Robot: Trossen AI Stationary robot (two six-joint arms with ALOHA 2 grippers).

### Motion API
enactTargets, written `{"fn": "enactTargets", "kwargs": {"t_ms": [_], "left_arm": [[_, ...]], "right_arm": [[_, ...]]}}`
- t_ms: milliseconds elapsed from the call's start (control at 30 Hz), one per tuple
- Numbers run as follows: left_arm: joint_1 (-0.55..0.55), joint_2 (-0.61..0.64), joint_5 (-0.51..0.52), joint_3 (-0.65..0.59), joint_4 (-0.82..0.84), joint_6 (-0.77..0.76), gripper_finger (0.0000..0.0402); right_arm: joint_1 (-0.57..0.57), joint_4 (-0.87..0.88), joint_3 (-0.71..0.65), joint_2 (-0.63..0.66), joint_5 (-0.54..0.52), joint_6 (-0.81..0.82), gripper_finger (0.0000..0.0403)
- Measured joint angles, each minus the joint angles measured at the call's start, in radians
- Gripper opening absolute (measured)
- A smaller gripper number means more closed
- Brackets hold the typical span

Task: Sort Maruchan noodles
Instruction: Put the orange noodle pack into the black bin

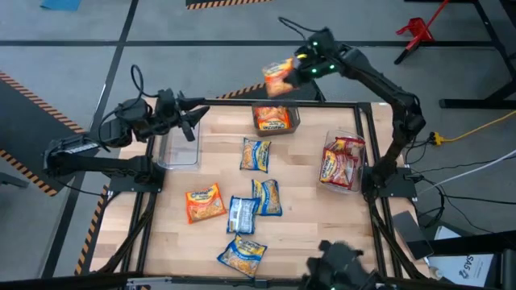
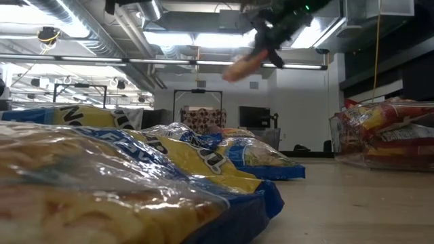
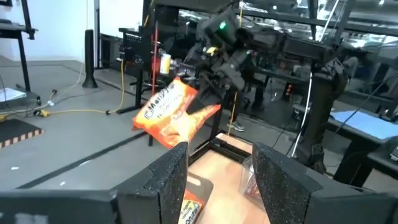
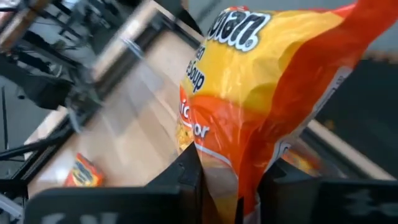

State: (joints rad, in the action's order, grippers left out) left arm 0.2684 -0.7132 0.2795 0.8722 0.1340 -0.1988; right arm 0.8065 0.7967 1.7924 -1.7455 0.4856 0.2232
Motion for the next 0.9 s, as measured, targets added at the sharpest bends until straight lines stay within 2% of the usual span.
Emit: {"fn": "enactTargets", "kwargs": {"t_ms": [100, 200, 333, 467, 600, 733, 900], "left_arm": [[0.000, 0.001, 0.000, 0.000, 0.024, -0.002, 0.0172], [0.000, 0.001, 0.000, 0.000, 0.034, -0.003, 0.0172], [0.000, 0.000, 0.000, 0.000, 0.041, -0.004, 0.0172], [0.000, 0.000, 0.001, -0.001, 0.041, -0.009, 0.0172], [0.000, 0.000, 0.001, -0.001, 0.041, -0.009, 0.0172], [0.000, 0.000, 0.001, -0.001, 0.040, -0.010, 0.0172], [0.000, 0.000, 0.001, -0.001, 0.040, -0.010, 0.0172]], "right_arm": [[0.069, 0.006, -0.109, 0.025, 0.060, -0.017, 0.0057], [0.074, -0.090, -0.252, 0.038, 0.085, 0.025, 0.0057], [-0.003, -0.424, -0.448, 0.039, 0.159, 0.176, 0.0064], [-0.077, -0.708, -0.589, 0.039, 0.130, 0.277, 0.0065], [-0.109, -0.800, -0.664, 0.039, 0.047, 0.302, 0.0066], [-0.106, -0.801, -0.694, 0.039, -0.027, 0.300, 0.0066], [-0.091, -0.835, -0.694, 0.031, 0.005, 0.285, 0.0067]]}}
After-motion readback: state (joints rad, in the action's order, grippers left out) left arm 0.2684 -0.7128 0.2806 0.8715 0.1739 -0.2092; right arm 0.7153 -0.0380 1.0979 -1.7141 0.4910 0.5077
